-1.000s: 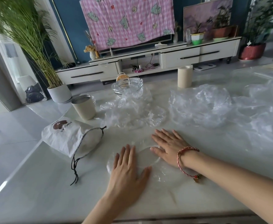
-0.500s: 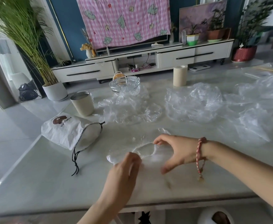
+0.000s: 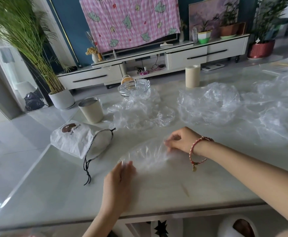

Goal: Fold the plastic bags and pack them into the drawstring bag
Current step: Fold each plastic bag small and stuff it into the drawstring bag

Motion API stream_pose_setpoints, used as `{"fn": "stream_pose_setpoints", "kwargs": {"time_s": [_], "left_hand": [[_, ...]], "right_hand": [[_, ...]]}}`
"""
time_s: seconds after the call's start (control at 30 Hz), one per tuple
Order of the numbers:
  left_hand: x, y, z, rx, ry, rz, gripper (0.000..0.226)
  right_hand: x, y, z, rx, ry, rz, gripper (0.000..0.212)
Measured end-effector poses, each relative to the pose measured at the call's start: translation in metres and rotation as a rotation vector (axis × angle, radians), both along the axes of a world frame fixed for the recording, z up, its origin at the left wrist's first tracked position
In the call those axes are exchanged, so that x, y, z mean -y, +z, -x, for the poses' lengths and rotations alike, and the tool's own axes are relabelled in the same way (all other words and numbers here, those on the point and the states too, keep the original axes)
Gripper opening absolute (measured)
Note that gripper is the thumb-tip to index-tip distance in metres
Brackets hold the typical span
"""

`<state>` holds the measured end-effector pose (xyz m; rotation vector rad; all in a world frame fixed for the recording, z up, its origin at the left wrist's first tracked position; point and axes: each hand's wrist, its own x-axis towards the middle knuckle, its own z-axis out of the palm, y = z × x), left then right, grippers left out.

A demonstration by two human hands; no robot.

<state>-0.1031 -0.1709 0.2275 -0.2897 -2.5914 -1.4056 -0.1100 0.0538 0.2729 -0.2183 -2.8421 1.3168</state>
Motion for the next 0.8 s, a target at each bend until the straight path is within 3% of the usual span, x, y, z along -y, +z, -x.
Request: {"fn": "stream_pose_setpoints", "kwargs": {"time_s": [0.13, 0.2, 0.3, 0.37, 0.53, 0.57, 0.7, 0.77, 0.8], "left_hand": [[-0.005, 0.009, 0.013, 0.025, 0.141, 0.119, 0.04], [-0.008, 0.01, 0.017, 0.004, 0.201, 0.276, 0.036], [-0.012, 0.013, 0.019, -0.012, 0.257, 0.553, 0.019], [-0.012, 0.014, 0.016, -0.018, 0.272, 0.765, 0.026], [0.004, -0.005, 0.028, -0.171, 0.222, 0.618, 0.024], [0.006, -0.004, 0.028, -0.143, 0.203, 0.555, 0.022], [0.017, 0.011, 0.029, 0.016, 0.144, 0.148, 0.029], [0.021, 0.018, 0.034, 0.071, 0.102, 0.026, 0.026], [0.022, 0.025, 0.033, 0.081, 0.064, -0.017, 0.023]], "right_hand": [[0.012, -0.009, 0.02, 0.003, -0.191, -0.129, 0.041], [0.018, -0.014, 0.025, 0.014, -0.224, -0.264, 0.043], [0.019, -0.022, 0.032, -0.094, -0.218, -0.51, 0.025], [0.018, -0.03, 0.036, -0.193, -0.213, -0.65, 0.029], [-0.004, -0.034, 0.038, -0.352, -0.162, -0.883, 0.03], [-0.01, -0.026, 0.037, -0.387, -0.151, -0.811, 0.029], [-0.012, 0.064, 0.0, -0.796, -0.347, -0.102, 0.017], [-0.014, 0.113, -0.043, -0.914, -0.307, 0.278, 0.008], [-0.01, 0.135, -0.07, -0.881, -0.212, 0.555, 0.008]]}}
